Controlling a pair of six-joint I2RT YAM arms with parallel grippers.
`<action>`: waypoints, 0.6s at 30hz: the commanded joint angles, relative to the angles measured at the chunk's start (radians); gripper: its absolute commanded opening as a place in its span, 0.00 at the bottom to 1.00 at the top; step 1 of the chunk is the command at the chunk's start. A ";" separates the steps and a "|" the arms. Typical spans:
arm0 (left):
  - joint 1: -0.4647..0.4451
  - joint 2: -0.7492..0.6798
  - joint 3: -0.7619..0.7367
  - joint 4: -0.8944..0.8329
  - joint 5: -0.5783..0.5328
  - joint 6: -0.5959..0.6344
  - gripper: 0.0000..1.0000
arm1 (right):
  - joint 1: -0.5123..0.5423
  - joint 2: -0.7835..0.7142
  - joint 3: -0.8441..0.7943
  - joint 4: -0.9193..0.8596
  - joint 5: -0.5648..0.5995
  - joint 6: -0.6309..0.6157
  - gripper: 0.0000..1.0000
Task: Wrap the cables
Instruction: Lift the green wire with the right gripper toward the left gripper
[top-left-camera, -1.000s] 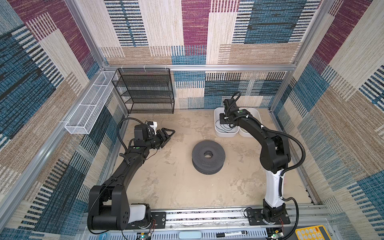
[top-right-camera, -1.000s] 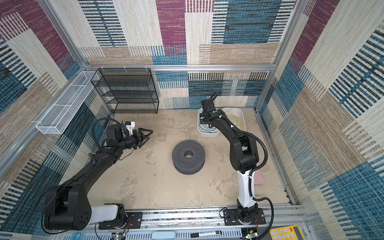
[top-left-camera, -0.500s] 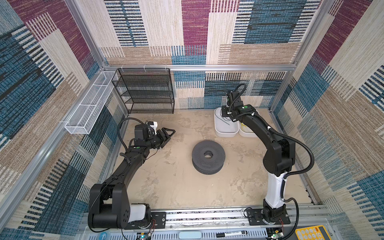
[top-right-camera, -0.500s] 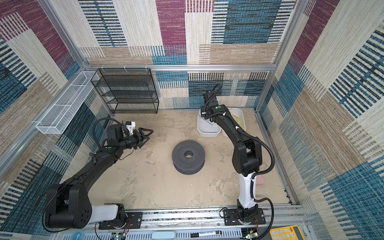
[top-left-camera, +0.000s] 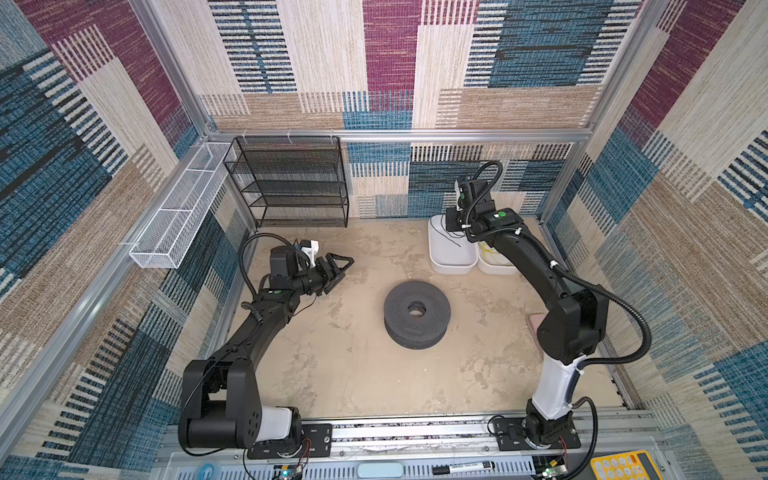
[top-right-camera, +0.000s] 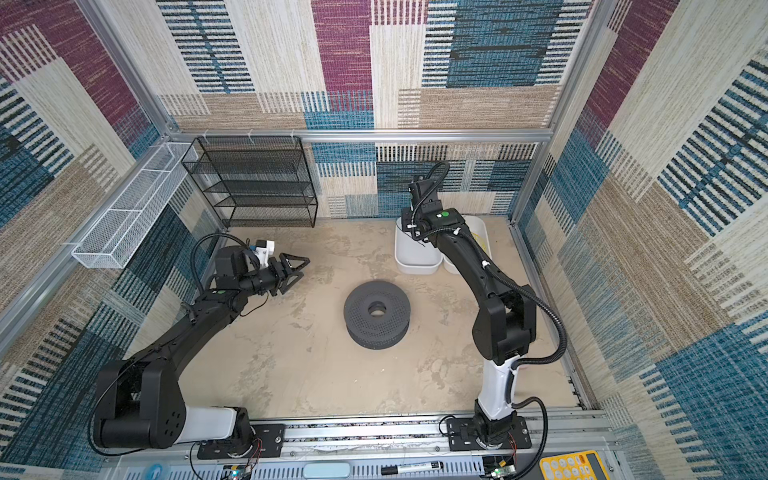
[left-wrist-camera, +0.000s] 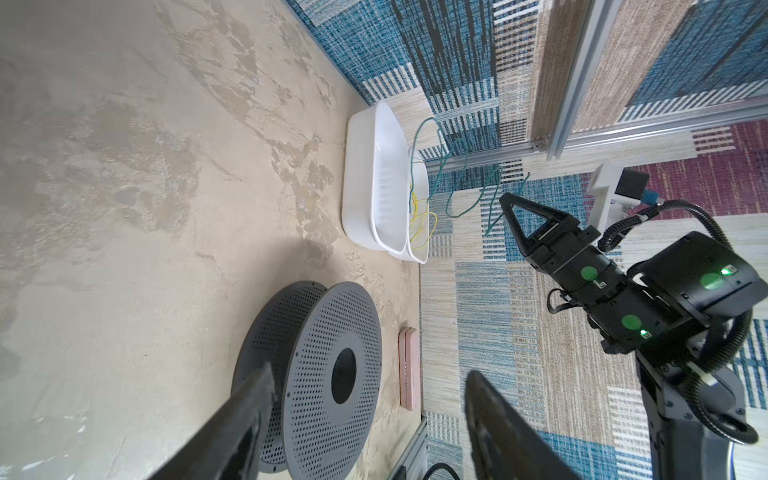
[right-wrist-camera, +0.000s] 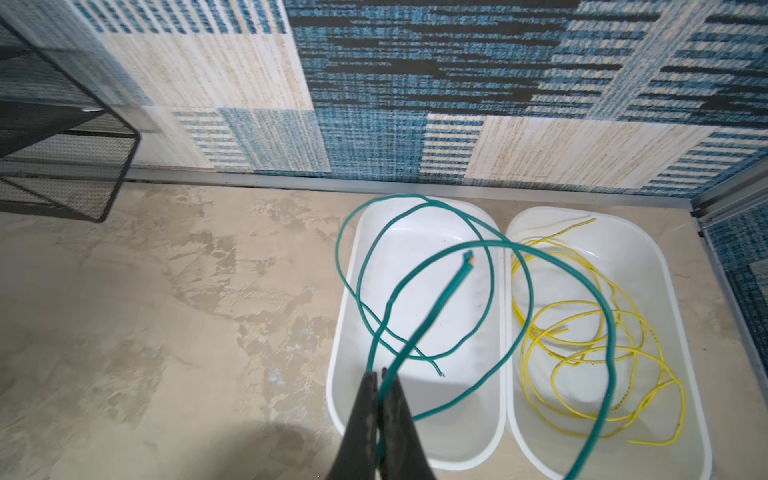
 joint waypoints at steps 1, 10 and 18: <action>-0.002 -0.003 0.009 0.039 0.045 0.032 0.74 | 0.026 -0.064 -0.047 0.043 -0.064 0.034 0.00; -0.090 0.003 0.033 0.039 0.065 0.074 0.76 | 0.114 -0.314 -0.318 0.173 -0.254 0.151 0.00; -0.283 -0.042 0.061 -0.018 -0.022 0.154 0.77 | 0.148 -0.528 -0.586 0.385 -0.459 0.334 0.00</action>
